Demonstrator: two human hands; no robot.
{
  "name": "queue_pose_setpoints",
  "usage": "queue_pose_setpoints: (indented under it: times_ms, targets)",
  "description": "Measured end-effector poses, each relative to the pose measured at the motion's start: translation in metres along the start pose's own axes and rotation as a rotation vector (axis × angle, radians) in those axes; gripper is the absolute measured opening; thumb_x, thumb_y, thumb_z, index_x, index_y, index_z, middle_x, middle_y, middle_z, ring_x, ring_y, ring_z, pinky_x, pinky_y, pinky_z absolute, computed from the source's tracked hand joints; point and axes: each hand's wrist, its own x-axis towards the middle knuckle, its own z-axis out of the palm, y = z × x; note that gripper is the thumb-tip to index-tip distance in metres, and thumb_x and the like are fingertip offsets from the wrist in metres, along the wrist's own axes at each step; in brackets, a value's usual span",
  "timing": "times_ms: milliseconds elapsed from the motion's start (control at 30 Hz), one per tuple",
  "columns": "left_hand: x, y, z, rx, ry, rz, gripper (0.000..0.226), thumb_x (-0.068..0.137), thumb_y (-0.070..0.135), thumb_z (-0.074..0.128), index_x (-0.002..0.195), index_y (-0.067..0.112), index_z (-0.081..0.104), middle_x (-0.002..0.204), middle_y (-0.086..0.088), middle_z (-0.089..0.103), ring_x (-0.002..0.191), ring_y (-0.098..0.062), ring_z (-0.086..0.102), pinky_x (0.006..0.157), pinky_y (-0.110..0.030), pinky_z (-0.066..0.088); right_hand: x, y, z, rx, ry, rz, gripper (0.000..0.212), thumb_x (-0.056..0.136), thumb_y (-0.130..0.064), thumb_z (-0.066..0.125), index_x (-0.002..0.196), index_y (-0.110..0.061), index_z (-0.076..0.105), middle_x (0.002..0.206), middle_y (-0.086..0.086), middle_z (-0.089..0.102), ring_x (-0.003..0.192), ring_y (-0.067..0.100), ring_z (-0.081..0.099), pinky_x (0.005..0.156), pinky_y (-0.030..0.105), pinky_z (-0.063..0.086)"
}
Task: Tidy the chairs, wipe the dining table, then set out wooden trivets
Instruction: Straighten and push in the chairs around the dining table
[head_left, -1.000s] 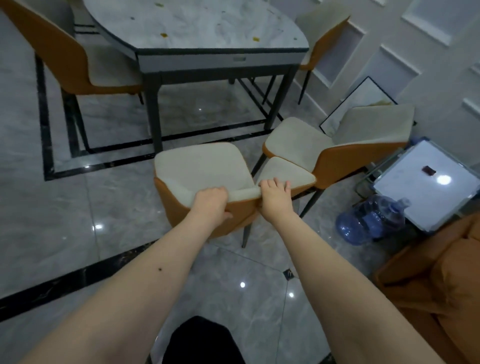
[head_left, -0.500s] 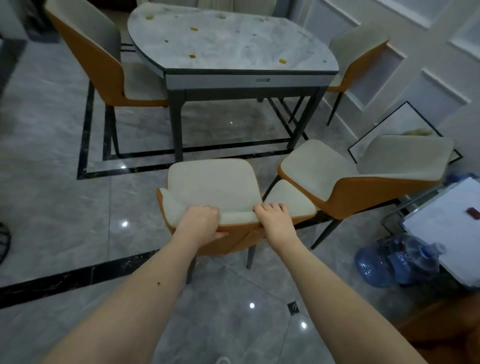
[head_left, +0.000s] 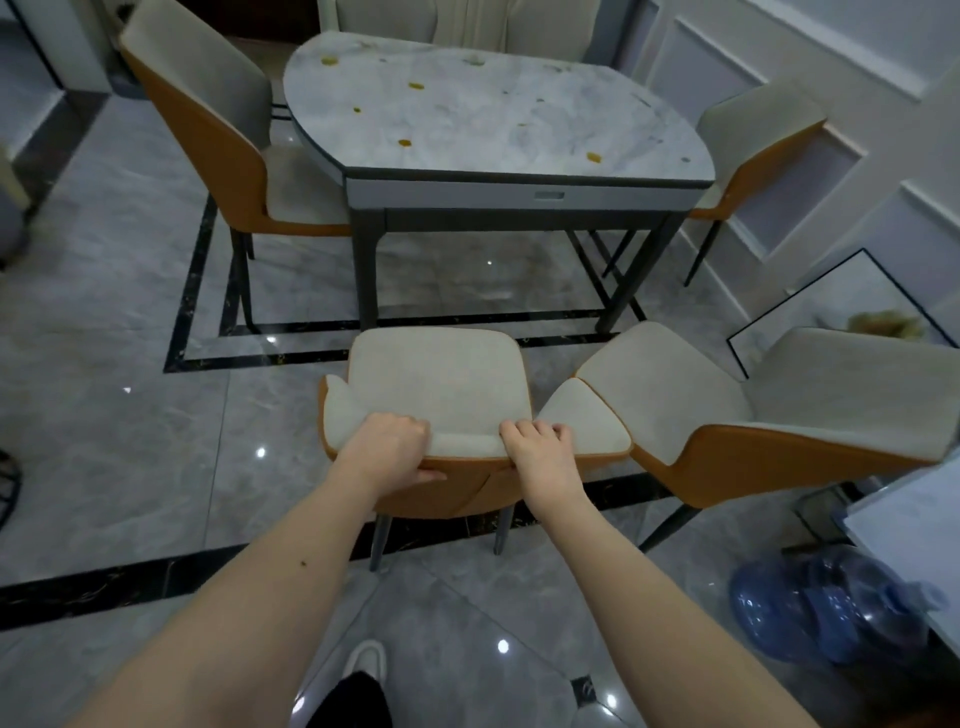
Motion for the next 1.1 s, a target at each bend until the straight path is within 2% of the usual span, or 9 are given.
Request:
queue_pose_setpoints:
  times_ms: [333,667,833,1000,1100]
  targets:
    - [0.112,-0.064,-0.007,-0.018,-0.005,0.022,0.057,0.077,0.073,0.051,0.095,0.018,0.055,0.094,-0.001,0.066,0.083,-0.020,0.064,0.065,-0.032,0.046,0.124,0.022,-0.010,-0.014,-0.027,0.038,0.058,0.075,0.000,0.062,0.126,-0.018,0.041,0.120,0.001,0.052,0.115,0.027,0.045,0.100,0.043,0.026]
    - [0.212,-0.108,-0.011,0.019,-0.010,0.037,0.059,0.077,0.075,0.049,0.094,0.019,0.054,0.093,-0.001,0.066,0.082,-0.020,0.064,0.060,-0.030,0.039,0.228,0.050,-0.024,0.018,-0.064,0.062,0.062,0.075,-0.001,0.065,0.128,-0.020,0.037,0.126,0.002,0.049,0.122,0.027,0.042,0.111,0.050,0.019]
    - [0.267,-0.126,-0.014,-0.002,-0.019,-0.012,0.057,0.076,0.075,0.050,0.094,0.021,0.052,0.091,0.001,0.065,0.080,-0.019,0.063,0.060,-0.030,0.040,0.281,0.076,-0.025,0.027,-0.040,0.018,0.056,0.083,-0.006,0.063,0.130,-0.019,0.037,0.124,0.002,0.051,0.120,0.027,0.043,0.109,0.047,0.021]
    - [0.320,-0.137,-0.015,-0.017,-0.002,-0.088,0.056,0.074,0.077,0.050,0.093,0.024,0.052,0.089,0.004,0.065,0.079,-0.016,0.063,0.064,-0.029,0.049,0.333,0.102,-0.030,0.051,-0.017,-0.009,0.059,0.079,0.000,0.062,0.131,-0.017,0.038,0.122,0.004,0.053,0.119,0.028,0.045,0.109,0.049,0.021]
    - [0.344,-0.146,-0.016,-0.012,-0.002,-0.101,0.056,0.073,0.078,0.049,0.091,0.025,0.049,0.089,0.005,0.065,0.078,-0.016,0.063,0.061,-0.029,0.045,0.359,0.111,-0.034,0.060,-0.016,-0.014,0.058,0.077,0.002,0.062,0.127,-0.017,0.040,0.123,0.005,0.053,0.118,0.029,0.045,0.108,0.049,0.023]
